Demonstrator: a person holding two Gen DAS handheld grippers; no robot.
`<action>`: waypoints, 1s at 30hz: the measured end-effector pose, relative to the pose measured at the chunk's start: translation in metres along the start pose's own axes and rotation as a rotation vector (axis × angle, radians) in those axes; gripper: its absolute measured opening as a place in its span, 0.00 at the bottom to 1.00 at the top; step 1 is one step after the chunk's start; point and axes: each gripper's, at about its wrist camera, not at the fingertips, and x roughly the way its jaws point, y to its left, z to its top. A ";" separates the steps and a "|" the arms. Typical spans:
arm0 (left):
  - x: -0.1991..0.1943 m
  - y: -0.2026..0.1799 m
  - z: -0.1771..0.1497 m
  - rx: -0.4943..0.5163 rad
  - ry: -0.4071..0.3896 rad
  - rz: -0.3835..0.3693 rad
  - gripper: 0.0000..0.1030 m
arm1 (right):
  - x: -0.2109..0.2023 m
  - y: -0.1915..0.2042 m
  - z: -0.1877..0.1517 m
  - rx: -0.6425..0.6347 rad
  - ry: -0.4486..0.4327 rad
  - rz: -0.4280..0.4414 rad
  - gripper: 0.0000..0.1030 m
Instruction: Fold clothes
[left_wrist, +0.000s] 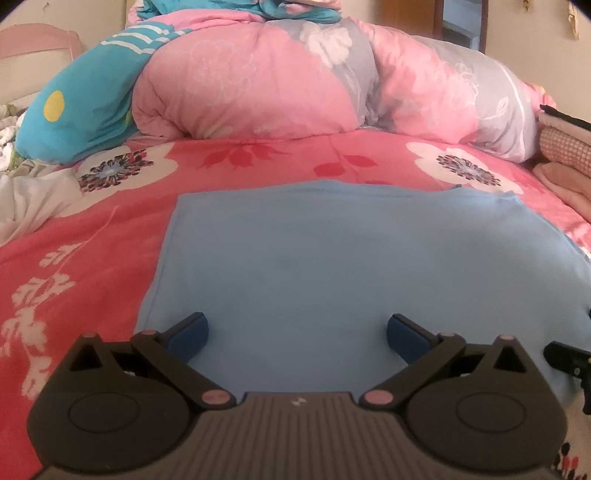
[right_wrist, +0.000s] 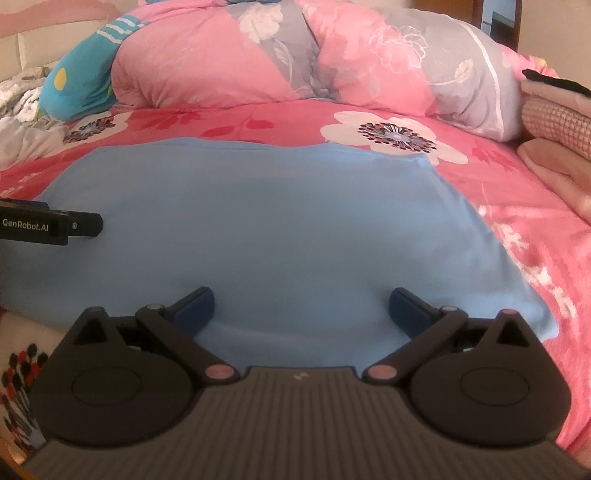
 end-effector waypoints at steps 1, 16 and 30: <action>0.000 0.000 0.000 0.000 -0.001 -0.001 1.00 | 0.000 -0.001 0.000 0.006 0.003 0.004 0.99; -0.015 0.006 0.000 -0.053 -0.039 -0.033 1.00 | 0.003 -0.001 0.003 0.035 0.029 -0.004 0.99; -0.013 -0.001 -0.011 0.018 -0.016 0.012 1.00 | 0.004 0.000 0.004 -0.002 0.041 -0.002 0.99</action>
